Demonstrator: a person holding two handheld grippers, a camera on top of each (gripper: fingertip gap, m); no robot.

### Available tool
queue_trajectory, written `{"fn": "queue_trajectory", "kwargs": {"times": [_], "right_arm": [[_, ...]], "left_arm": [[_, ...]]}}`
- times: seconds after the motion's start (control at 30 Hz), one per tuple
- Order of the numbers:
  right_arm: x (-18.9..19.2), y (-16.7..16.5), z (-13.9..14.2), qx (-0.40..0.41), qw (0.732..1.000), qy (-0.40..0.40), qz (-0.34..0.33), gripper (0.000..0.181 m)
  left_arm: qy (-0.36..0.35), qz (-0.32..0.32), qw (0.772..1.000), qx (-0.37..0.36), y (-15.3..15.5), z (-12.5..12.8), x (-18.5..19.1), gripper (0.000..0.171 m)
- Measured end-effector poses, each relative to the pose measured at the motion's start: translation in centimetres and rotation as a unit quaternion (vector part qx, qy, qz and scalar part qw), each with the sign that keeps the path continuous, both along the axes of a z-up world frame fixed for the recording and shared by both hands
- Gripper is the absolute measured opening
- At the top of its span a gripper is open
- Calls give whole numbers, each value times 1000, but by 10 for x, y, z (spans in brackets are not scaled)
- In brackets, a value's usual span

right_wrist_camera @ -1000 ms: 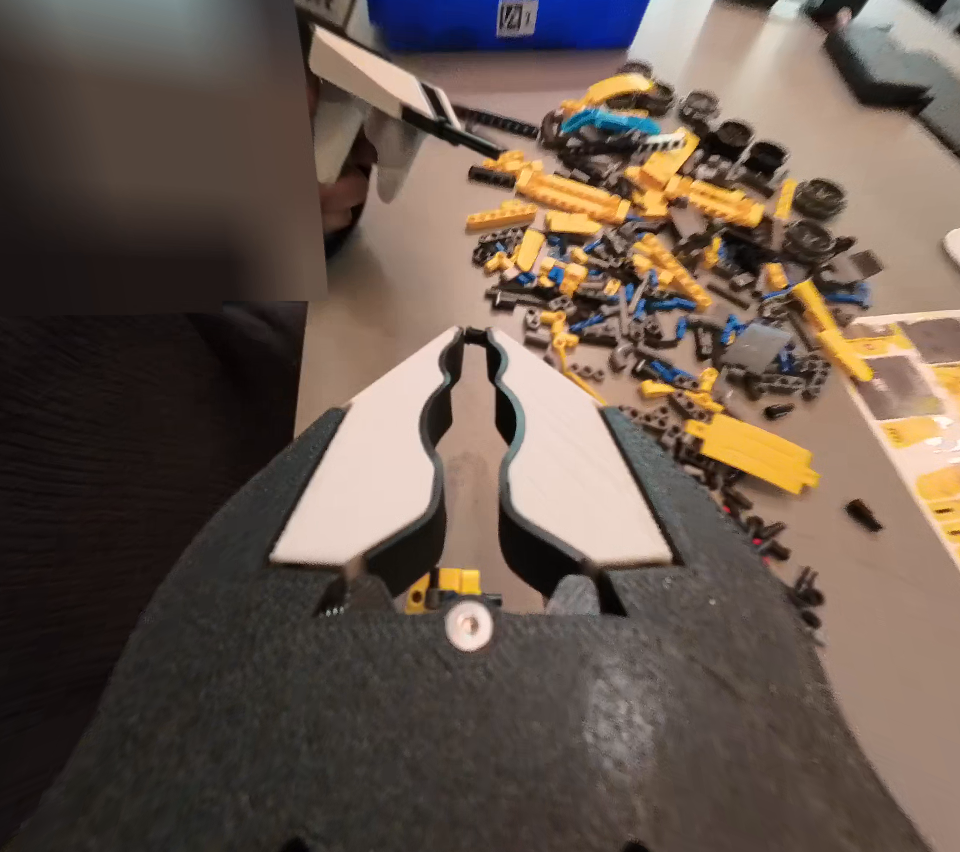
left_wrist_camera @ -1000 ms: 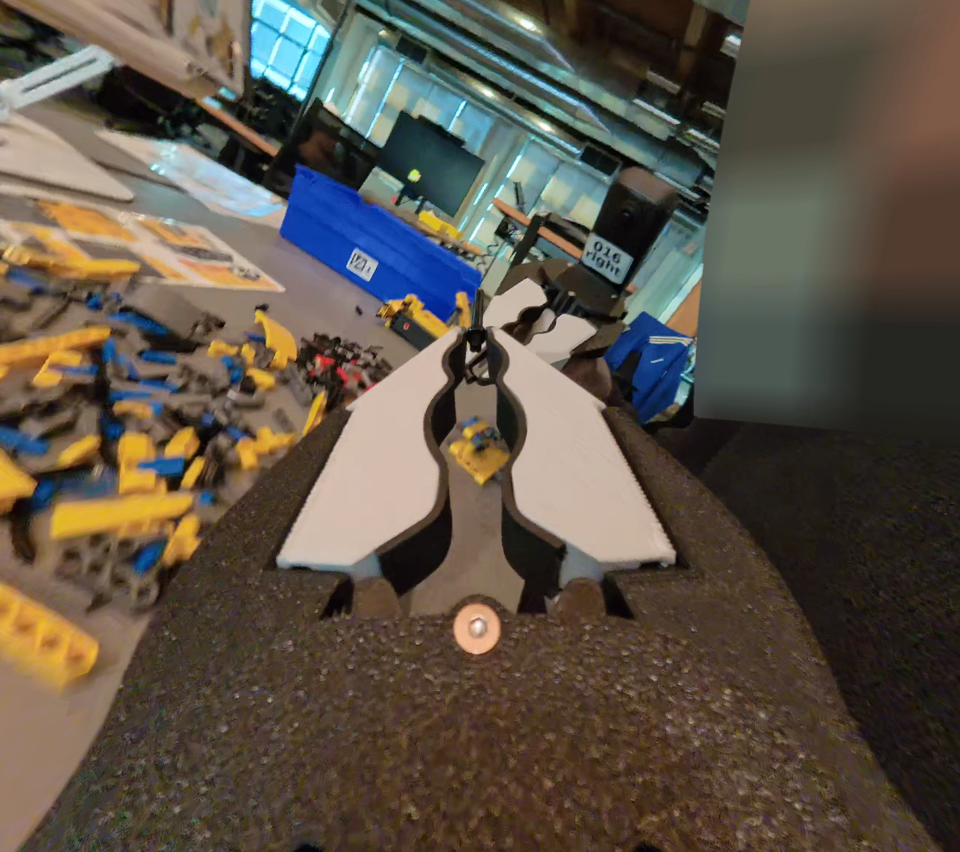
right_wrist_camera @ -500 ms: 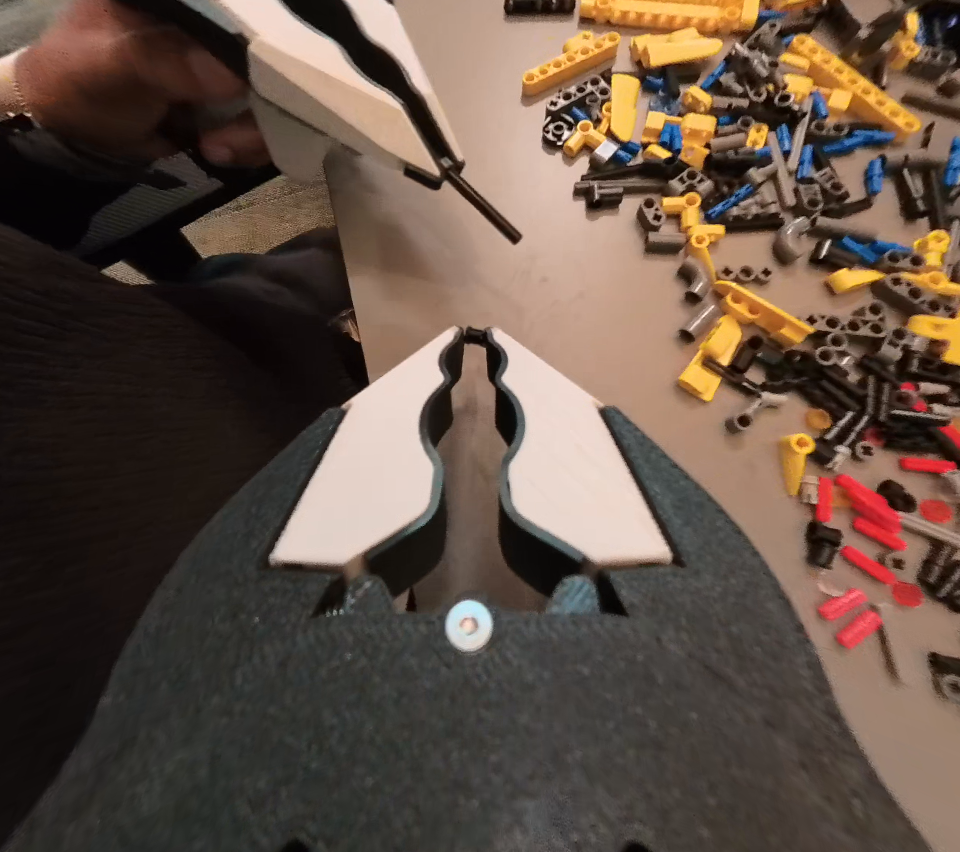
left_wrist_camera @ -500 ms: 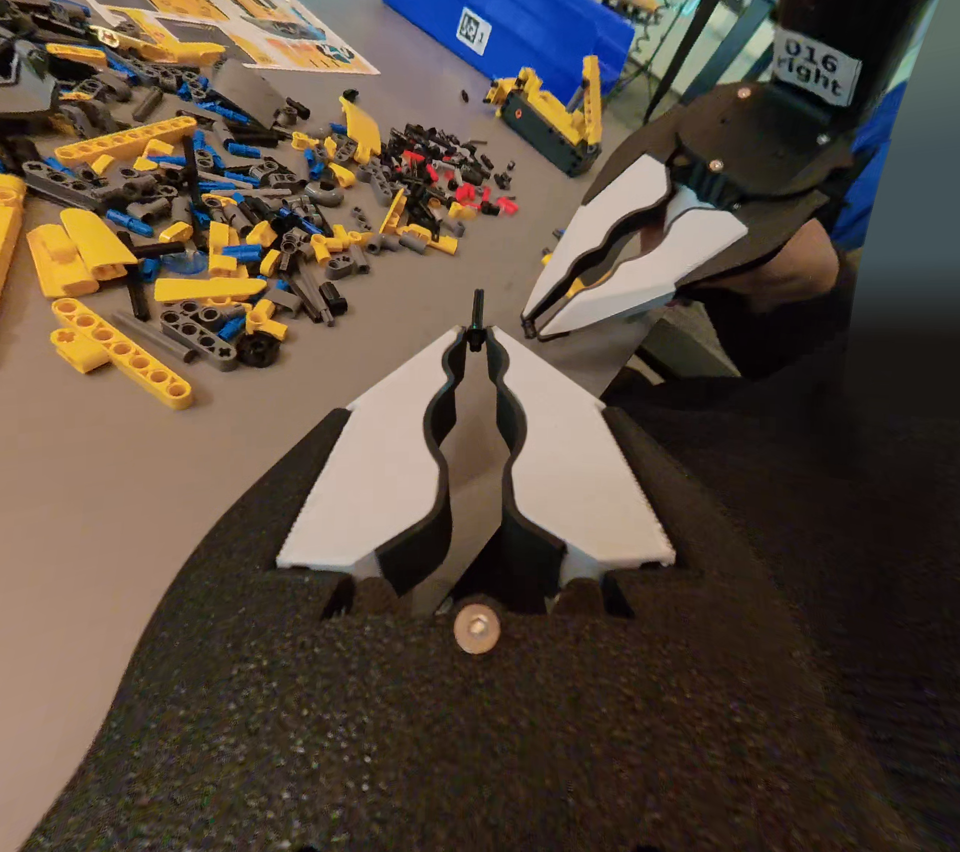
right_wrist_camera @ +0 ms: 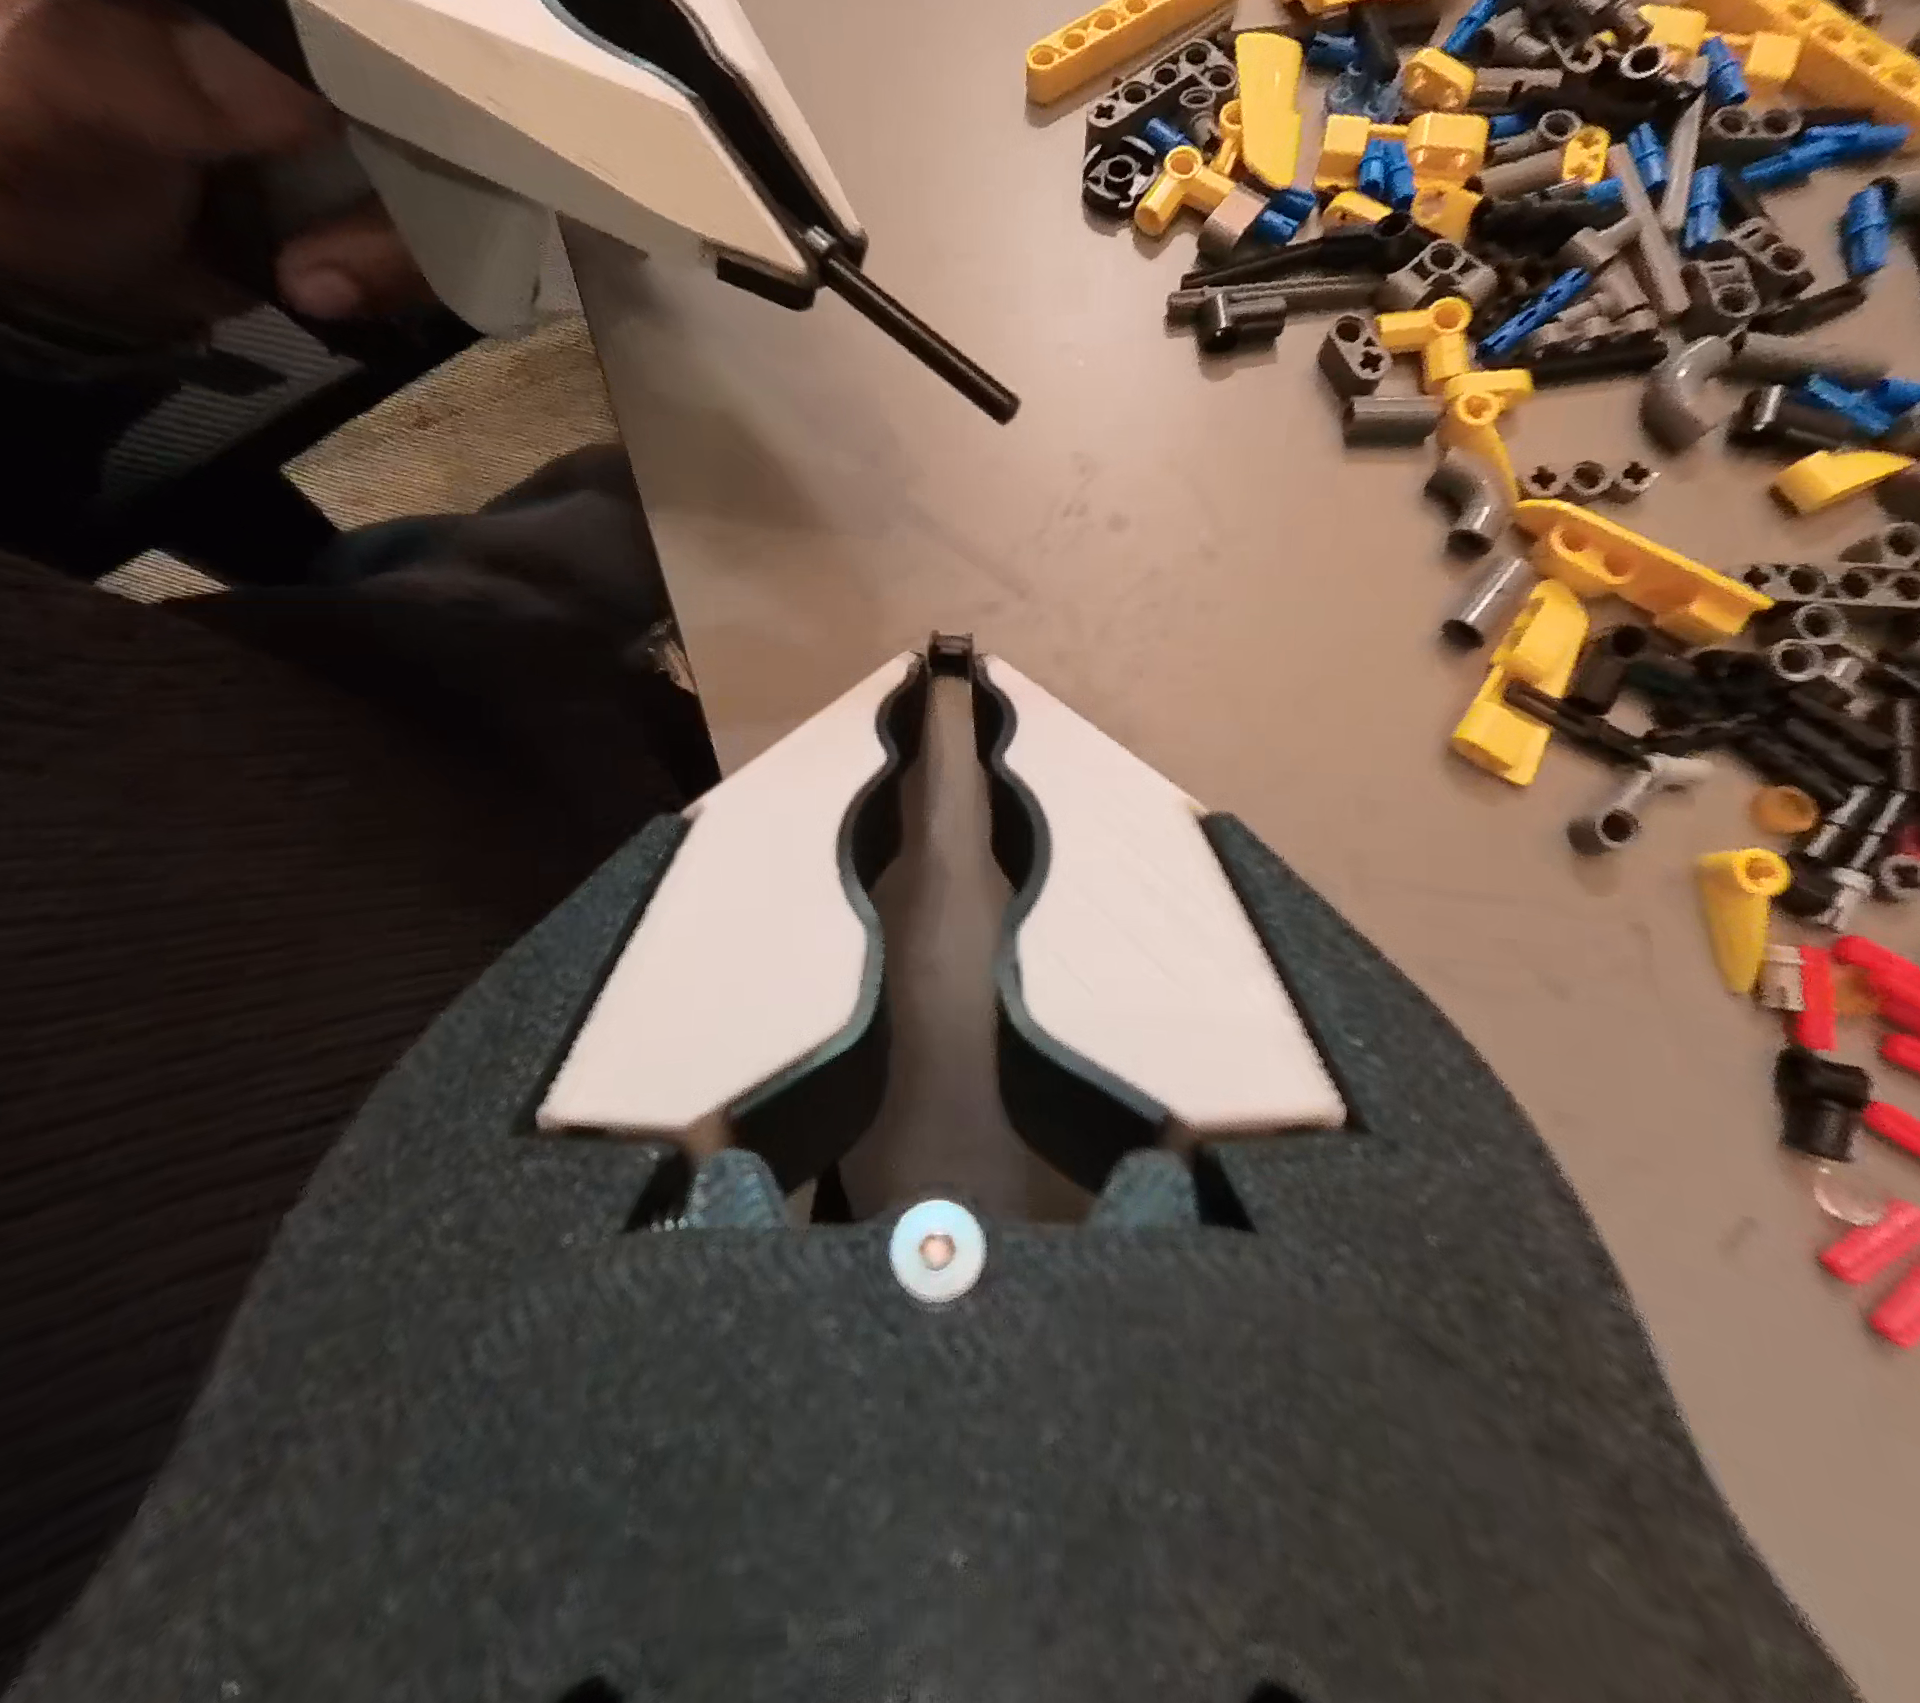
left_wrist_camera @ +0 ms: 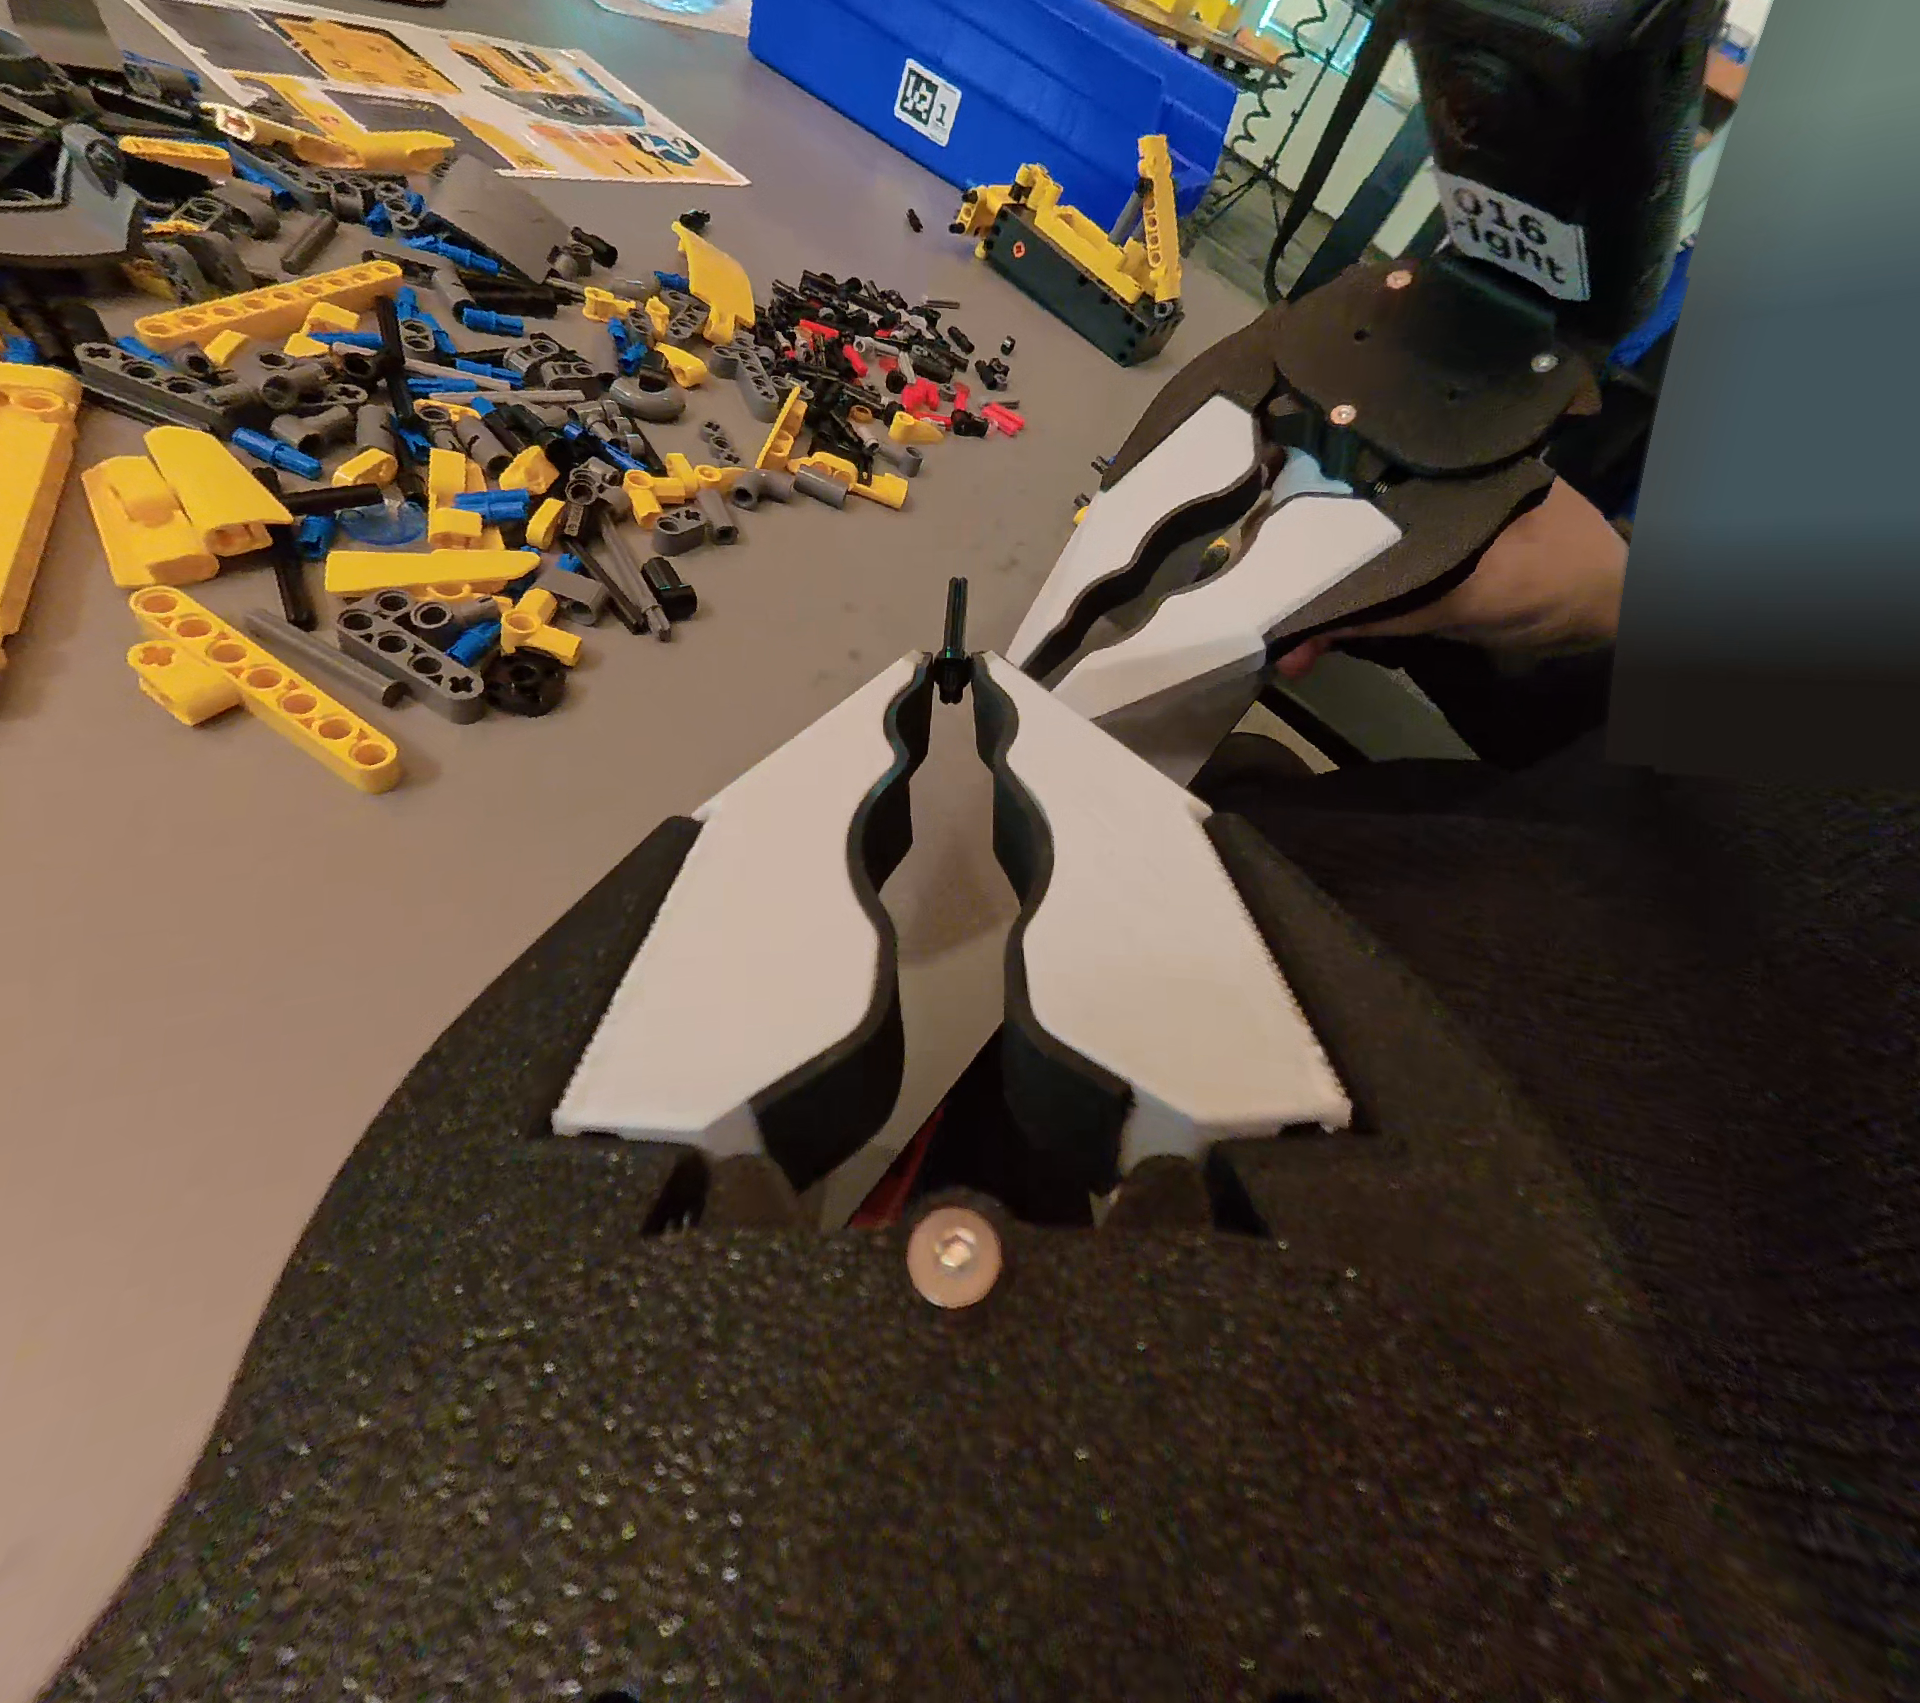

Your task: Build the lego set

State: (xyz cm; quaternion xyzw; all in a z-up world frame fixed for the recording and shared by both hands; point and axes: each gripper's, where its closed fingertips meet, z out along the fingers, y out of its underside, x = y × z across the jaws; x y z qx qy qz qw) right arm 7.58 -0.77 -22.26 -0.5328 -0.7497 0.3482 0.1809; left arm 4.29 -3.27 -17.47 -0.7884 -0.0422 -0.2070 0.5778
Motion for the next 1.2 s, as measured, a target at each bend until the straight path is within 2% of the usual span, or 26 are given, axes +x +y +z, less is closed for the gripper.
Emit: {"fn": "queue_trajectory", "kwargs": {"times": [0.1, 0.33, 0.57, 0.63, 0.7, 0.8, 0.87, 1.07, 1.2], "right_arm": [[0, 2, 0, 21, 1000, 4, 1, 12], [0, 0, 0, -5, 1000, 2, -2, 12], [-4, -1, 5, 16, 999, 26, 11, 8], [-7, 4, 9, 56, 997, 45, 18, 8], [-11, 12, 11, 131, 989, 62, 31, 8], [-13, 25, 4, 262, 962, 57, 60, 8], [-14, 27, 3, 318, 943, 55, 85, 8], [-12, 22, 3, 395, 909, 47, 126, 8], [-8, 16, 2, 382, 913, 37, 137, 8]], "left_arm": [[1, -2, 1000, 3, 0, 0, 1, 7], [-4, -3, 1000, 8, 1, -2, 1, 7], [-3, -1, 1000, 14, 0, -1, 0, 7], [-4, 0, 1000, 16, 0, -1, -1, 7], [-5, 0, 1000, 18, 0, -1, -1, 7], [-5, 0, 1000, 21, 0, -1, -1, 7], [-3, 1, 1000, 22, -1, -1, -1, 7], [3, 6, 1000, 29, -4, 2, -4, 7], [-4, 6, 999, 36, -7, 2, -5, 7]]}}
